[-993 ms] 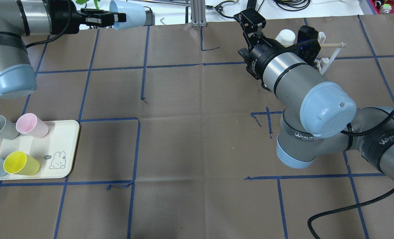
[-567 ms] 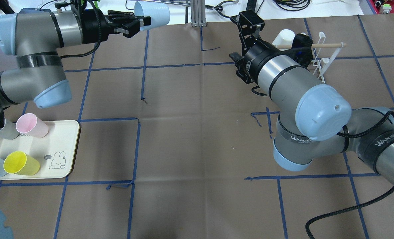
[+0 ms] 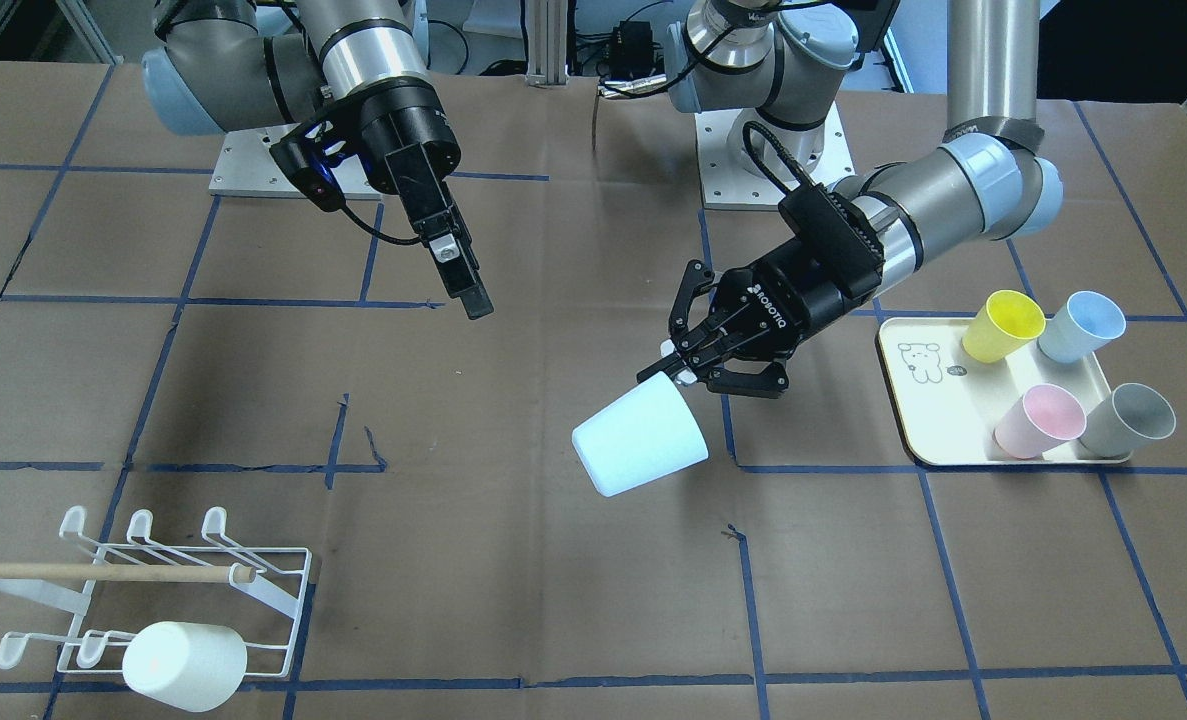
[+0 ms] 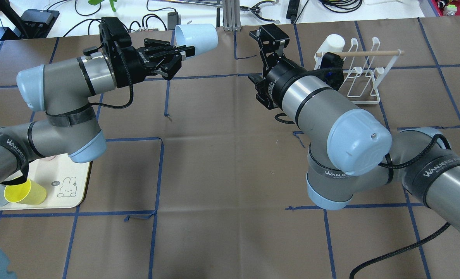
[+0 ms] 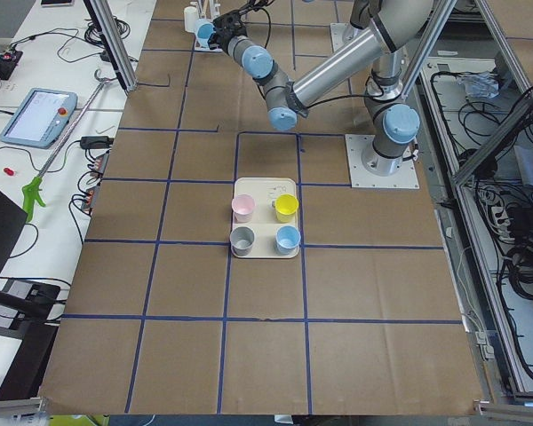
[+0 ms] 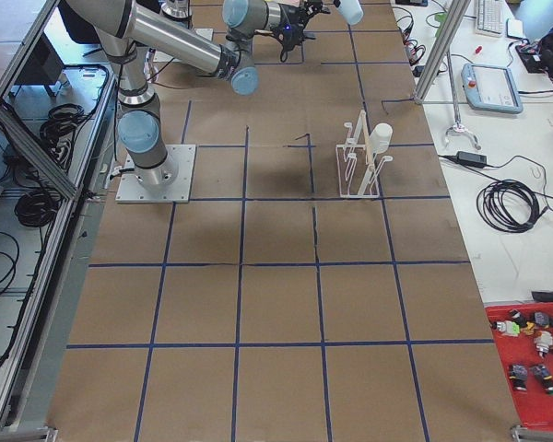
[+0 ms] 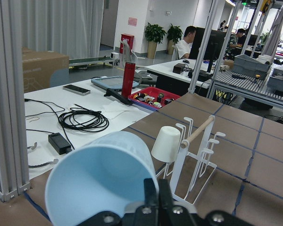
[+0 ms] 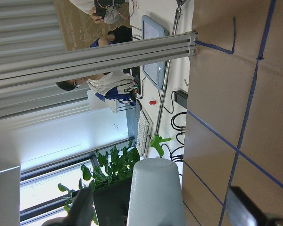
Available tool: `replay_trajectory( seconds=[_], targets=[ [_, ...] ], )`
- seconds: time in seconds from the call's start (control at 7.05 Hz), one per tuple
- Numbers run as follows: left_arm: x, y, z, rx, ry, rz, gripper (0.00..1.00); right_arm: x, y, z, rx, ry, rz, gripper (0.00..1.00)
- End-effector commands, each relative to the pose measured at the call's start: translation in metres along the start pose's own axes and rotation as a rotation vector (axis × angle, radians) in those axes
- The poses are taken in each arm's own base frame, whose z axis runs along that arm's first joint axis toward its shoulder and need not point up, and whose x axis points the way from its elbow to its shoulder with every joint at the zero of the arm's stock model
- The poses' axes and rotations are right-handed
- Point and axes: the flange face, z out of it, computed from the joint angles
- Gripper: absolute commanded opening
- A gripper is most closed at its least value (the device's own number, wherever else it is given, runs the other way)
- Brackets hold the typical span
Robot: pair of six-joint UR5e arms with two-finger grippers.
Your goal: Transfer IKEA cup to right arm and place on rack
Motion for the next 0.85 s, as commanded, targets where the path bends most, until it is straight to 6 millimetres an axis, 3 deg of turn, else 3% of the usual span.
replay_trajectory(
  seconds=[0.0, 0.28, 0.71],
  targets=[
    [0.010, 0.005, 0.000, 0.007, 0.008, 0.004, 0.01, 0.005, 0.001, 0.007, -0.007, 0.016, 0.003, 1.00],
    [0.024, 0.003, 0.010, 0.008, 0.047, 0.013, 0.01, 0.018, 0.013, 0.020, -0.035, 0.048, 0.018, 1.00],
    [0.028, 0.001, 0.014, 0.006, 0.056, 0.017, 0.02, 0.016, 0.021, 0.037, -0.050, 0.055, 0.051, 1.00]
  ],
)
